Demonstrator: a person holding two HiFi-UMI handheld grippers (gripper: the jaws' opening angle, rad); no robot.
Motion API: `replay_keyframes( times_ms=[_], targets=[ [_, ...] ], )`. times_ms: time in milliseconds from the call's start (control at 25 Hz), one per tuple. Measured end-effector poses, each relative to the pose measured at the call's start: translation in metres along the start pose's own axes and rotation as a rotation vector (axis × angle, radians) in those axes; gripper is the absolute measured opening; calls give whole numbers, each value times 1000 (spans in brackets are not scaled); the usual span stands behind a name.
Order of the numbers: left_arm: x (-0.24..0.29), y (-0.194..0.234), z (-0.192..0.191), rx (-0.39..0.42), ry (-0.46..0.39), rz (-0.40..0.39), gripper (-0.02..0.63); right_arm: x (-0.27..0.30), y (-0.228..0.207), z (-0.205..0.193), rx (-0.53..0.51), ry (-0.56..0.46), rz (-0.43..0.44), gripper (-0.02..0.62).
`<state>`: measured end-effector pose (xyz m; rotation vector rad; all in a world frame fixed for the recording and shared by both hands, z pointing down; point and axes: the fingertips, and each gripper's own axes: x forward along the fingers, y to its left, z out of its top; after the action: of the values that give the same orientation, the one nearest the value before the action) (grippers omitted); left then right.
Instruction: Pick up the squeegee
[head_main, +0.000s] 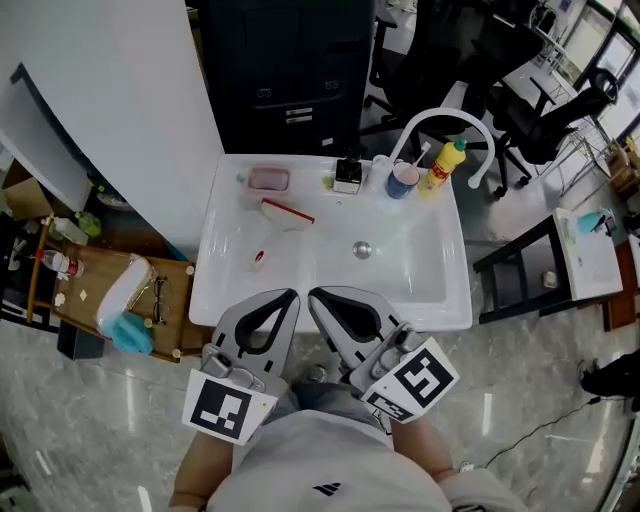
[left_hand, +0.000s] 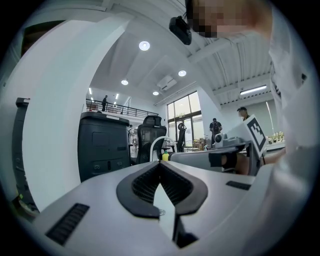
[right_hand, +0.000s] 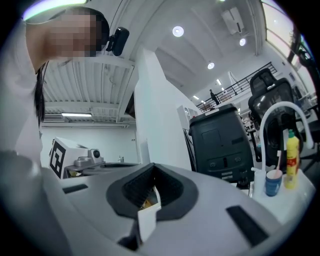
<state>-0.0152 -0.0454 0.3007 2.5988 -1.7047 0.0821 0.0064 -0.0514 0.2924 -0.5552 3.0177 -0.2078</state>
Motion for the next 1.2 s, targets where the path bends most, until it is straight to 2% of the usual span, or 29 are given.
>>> replay_keyframes(
  times_ms=[360, 1000, 1200],
  targets=[
    [9, 24, -11, -34, 29, -9, 12, 18, -15, -5, 19, 20, -38, 11],
    [30, 102, -4, -24, 33, -145, 12, 90, -39, -10, 36, 44, -204, 11],
    [35, 123, -16, -39, 71, -179, 12, 107, -46, -17, 56, 54, -257, 11]
  ],
)
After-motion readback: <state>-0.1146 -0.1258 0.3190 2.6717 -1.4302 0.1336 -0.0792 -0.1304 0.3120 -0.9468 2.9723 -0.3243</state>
